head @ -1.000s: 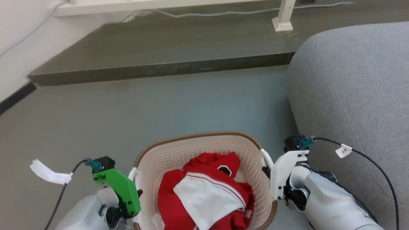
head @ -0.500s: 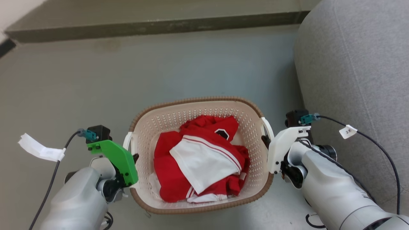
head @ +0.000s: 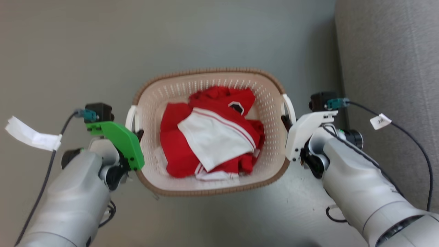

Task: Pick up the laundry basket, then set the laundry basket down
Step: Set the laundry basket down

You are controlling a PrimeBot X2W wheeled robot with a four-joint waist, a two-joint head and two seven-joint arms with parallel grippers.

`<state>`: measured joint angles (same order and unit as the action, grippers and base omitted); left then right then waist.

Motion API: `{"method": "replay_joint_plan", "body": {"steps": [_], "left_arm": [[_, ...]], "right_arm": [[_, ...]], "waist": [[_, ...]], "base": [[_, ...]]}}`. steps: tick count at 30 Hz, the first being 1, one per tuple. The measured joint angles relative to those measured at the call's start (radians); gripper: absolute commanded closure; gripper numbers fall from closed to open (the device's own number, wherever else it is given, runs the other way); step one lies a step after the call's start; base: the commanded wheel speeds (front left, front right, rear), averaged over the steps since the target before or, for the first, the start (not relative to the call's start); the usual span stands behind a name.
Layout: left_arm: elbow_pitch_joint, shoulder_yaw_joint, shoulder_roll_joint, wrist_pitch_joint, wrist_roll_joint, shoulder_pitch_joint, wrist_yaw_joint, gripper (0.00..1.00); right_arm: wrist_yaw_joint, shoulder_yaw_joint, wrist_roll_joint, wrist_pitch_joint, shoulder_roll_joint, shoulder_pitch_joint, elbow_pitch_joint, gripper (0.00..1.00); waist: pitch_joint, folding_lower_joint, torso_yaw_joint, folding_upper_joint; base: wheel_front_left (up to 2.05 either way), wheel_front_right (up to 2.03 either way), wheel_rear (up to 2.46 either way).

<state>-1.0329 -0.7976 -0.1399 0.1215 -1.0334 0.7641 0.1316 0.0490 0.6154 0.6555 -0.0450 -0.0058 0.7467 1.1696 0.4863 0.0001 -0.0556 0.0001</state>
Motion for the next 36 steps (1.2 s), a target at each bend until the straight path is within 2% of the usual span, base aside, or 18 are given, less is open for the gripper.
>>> {"method": "replay_joint_plan", "body": {"steps": [20, 36], "left_arm": [[-0.013, -0.012, 0.003, -0.078, 0.026, 0.128, 0.0, 1.0], [-0.035, -0.021, 0.031, -0.127, 0.034, 0.16, 0.0, 1.0]], "right_arm": [[-0.024, -0.017, -0.004, -0.068, -0.009, 0.12, -0.001, 1.0], [-0.024, -0.03, -0.004, -0.119, -0.022, 0.153, 0.022, 1.0]], "waist": [[0.266, 0.0, 0.024, 0.0], [0.356, 0.0, 0.039, 0.0]], "base": [[0.0, 0.0, 0.0], [0.0, 0.0, 0.0]]}}
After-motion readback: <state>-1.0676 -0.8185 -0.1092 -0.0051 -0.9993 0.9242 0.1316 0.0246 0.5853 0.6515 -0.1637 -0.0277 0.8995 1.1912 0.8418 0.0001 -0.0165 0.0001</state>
